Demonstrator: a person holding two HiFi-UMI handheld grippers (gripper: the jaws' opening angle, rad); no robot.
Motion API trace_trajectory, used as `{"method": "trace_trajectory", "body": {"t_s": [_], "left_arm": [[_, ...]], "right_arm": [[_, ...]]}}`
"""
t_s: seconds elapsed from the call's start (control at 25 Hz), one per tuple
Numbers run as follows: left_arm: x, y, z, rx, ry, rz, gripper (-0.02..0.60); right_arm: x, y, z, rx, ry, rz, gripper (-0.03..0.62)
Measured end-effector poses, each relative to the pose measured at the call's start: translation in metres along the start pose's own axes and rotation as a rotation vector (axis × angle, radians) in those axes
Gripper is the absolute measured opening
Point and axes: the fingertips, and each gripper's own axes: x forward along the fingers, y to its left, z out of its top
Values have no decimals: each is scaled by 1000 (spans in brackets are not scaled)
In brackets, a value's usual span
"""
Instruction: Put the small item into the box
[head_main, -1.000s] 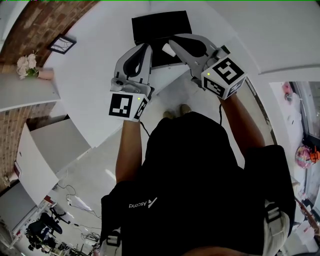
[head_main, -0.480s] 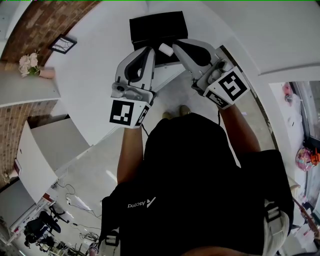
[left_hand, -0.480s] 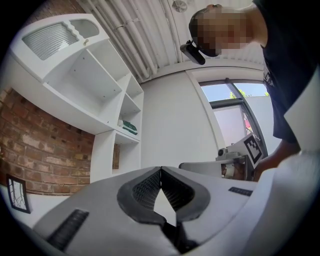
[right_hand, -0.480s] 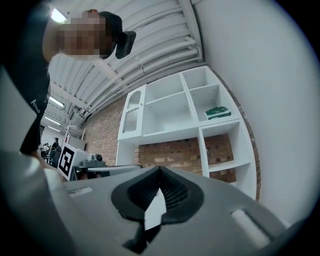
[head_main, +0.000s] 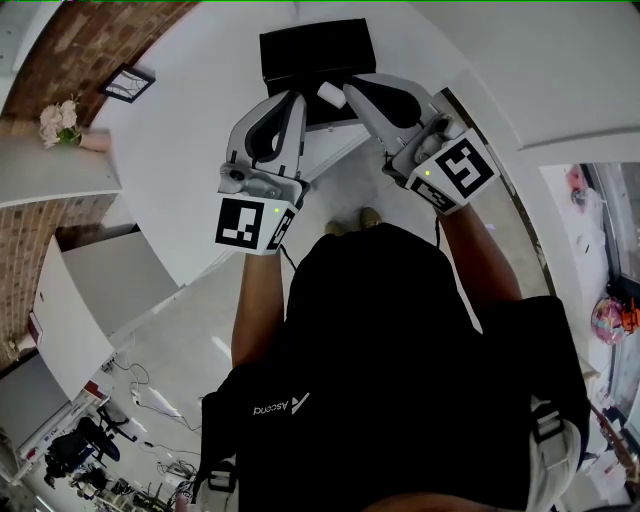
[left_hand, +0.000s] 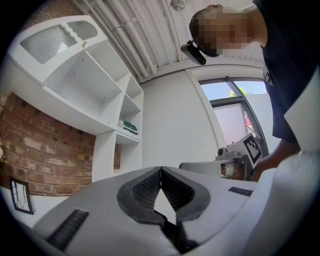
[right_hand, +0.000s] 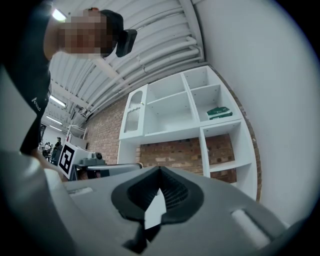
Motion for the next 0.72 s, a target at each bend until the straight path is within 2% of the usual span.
{"method": "trace_trajectory", "body": {"t_s": [0.72], "left_arm": [[7,2,-2,-2,-2,-8,-2]], "right_arm": [[0,-7,-7,2,31,-1,1]]}}
